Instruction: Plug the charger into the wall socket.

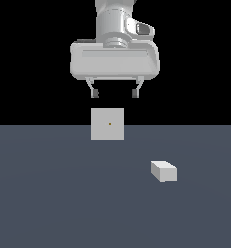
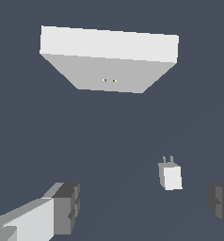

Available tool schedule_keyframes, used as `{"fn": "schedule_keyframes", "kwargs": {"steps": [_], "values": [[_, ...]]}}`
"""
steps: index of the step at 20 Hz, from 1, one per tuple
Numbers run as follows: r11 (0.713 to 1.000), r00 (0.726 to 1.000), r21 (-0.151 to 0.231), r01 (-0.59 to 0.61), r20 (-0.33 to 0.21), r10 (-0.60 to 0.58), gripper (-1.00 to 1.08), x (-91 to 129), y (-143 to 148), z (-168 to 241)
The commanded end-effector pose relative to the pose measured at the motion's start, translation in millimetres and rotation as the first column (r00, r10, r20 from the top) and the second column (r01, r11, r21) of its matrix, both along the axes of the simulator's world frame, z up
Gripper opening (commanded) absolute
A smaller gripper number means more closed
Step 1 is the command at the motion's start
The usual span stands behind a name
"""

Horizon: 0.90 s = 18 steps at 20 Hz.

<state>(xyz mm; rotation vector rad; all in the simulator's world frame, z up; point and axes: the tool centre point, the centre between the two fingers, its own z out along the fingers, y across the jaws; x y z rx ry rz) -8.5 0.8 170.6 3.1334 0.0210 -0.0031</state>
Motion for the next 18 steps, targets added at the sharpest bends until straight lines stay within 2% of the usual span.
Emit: {"fn": "schedule_keyframes", "kwargs": {"steps": [1, 10, 18], "values": [[1.0, 1.0, 0.0, 0.0, 0.0, 0.0, 1.0, 0.0, 0.0, 0.0], [1.0, 1.0, 0.001, -0.005, 0.023, 0.005, 1.0, -5.1, -5.2, -5.4], [1.0, 0.996, 0.004, -0.019, 0.083, 0.019, 1.0, -17.4, -18.9, -19.8]]}}
